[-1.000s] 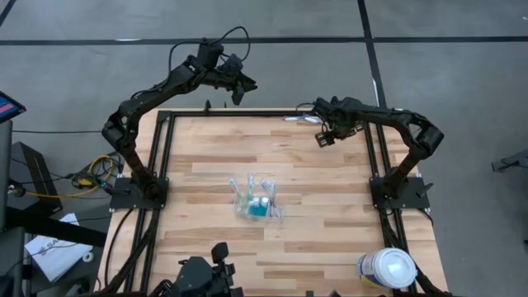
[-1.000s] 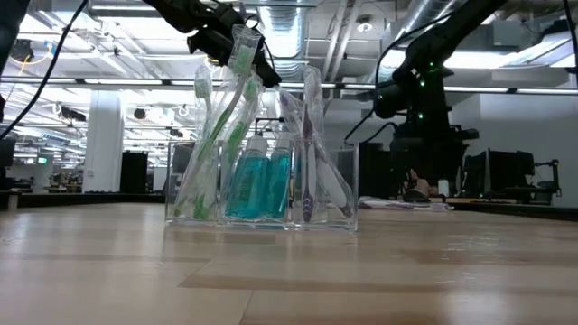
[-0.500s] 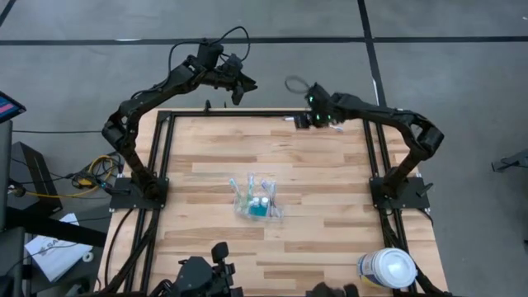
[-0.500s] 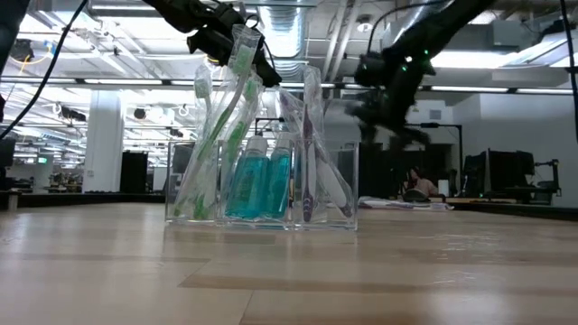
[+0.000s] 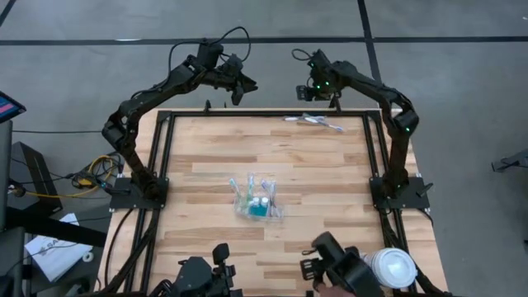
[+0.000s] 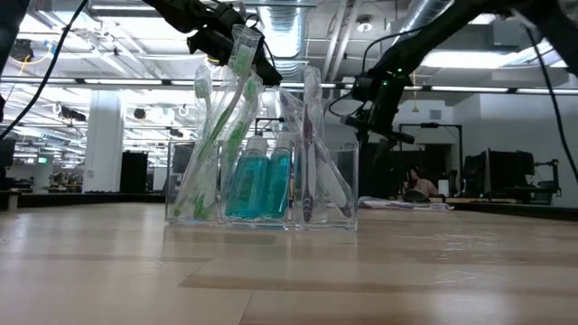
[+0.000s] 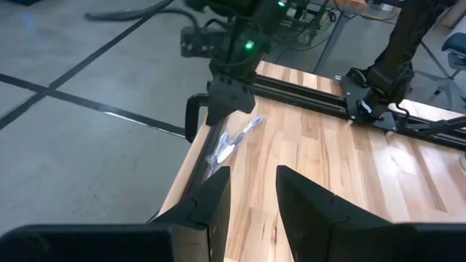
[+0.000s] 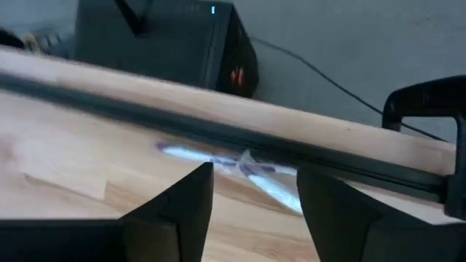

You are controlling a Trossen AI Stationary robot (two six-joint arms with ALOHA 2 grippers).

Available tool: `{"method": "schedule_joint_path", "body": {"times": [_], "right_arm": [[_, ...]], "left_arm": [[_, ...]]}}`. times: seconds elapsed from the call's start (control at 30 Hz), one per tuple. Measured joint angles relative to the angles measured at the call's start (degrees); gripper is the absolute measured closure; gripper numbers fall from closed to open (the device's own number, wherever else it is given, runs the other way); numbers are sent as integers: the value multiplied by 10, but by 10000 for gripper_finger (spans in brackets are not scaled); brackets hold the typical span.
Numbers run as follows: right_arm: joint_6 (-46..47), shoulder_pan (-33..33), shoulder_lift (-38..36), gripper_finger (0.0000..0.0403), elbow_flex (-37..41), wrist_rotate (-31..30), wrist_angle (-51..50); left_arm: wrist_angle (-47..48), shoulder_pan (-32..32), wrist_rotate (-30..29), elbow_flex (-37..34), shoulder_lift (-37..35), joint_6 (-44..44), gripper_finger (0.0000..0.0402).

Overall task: Pick & Place toothbrushing station
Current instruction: Put the purple toothbrush into the transparent organizer

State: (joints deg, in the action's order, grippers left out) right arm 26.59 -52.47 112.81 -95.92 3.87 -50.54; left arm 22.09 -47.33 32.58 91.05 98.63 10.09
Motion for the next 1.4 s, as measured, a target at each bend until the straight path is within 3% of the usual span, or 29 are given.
{"method": "schedule_joint_path", "body": {"times": [0.23,0.4,1.03,1.4], "right_arm": [[-80,-13,77,177,-105,-10,-135],[-112,-24,122,169,-132,-12,-221],[-116,-31,141,168,-134,-24,-231],[-120,-17,141,168,-134,-2,-240]], "left_arm": [[0,0,2,0,0,1,296],[0,0,3,0,0,2,296],[-1,0,3,0,0,7,296],[-1,0,3,0,0,16,296]]}}
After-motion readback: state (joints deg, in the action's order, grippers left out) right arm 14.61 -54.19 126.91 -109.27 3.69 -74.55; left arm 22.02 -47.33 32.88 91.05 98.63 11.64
